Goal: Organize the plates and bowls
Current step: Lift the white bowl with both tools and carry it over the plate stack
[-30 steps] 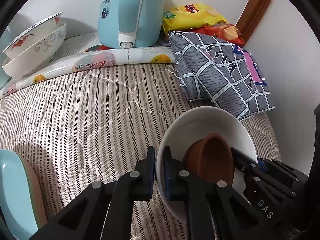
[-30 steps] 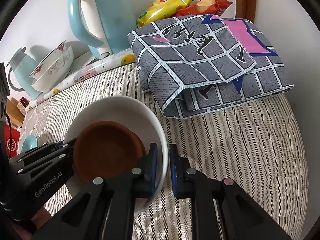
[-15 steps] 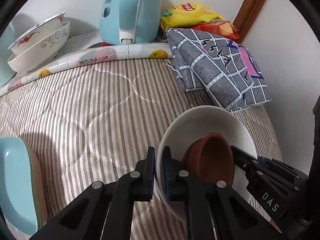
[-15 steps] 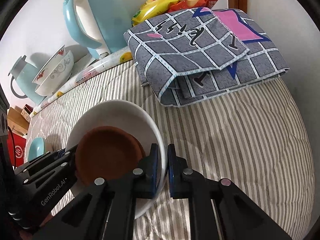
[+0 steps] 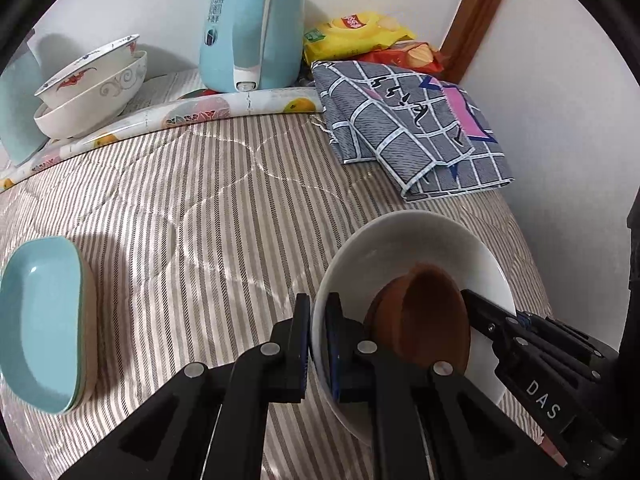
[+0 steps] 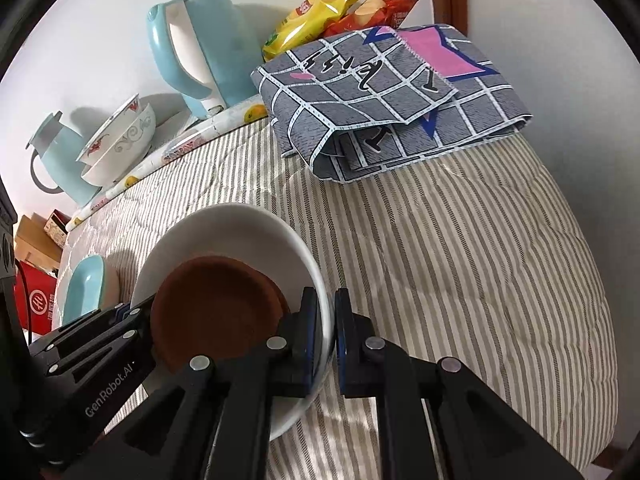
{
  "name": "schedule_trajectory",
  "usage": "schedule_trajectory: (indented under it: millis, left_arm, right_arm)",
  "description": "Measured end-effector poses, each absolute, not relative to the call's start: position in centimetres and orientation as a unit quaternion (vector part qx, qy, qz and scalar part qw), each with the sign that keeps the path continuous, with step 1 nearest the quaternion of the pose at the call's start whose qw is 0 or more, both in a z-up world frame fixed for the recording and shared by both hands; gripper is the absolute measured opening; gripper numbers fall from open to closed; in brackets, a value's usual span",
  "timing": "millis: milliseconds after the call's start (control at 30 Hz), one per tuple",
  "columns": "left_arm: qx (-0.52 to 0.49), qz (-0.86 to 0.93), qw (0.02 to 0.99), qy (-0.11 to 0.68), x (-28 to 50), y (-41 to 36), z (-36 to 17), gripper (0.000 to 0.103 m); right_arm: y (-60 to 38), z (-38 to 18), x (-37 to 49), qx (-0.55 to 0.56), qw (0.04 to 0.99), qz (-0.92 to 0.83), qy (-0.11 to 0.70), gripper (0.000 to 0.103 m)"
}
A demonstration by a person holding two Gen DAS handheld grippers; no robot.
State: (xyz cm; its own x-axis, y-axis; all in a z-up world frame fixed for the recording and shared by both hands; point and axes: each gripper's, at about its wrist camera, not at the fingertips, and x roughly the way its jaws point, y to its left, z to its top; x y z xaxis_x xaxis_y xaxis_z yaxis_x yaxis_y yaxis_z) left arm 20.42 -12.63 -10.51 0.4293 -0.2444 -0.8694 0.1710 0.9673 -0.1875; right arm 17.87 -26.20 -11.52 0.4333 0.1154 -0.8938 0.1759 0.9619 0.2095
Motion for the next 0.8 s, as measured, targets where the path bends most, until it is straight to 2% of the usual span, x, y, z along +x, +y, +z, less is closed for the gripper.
schedule_trajectory:
  millis: [800]
  left_arm:
    - [-0.033,-0.122,0.866,0.484,17.1,-9.3,-5.5,0.008]
  right_arm:
    - [-23.2,-6.3,14.5,0.126,0.857,-0.014,0.499,0.008]
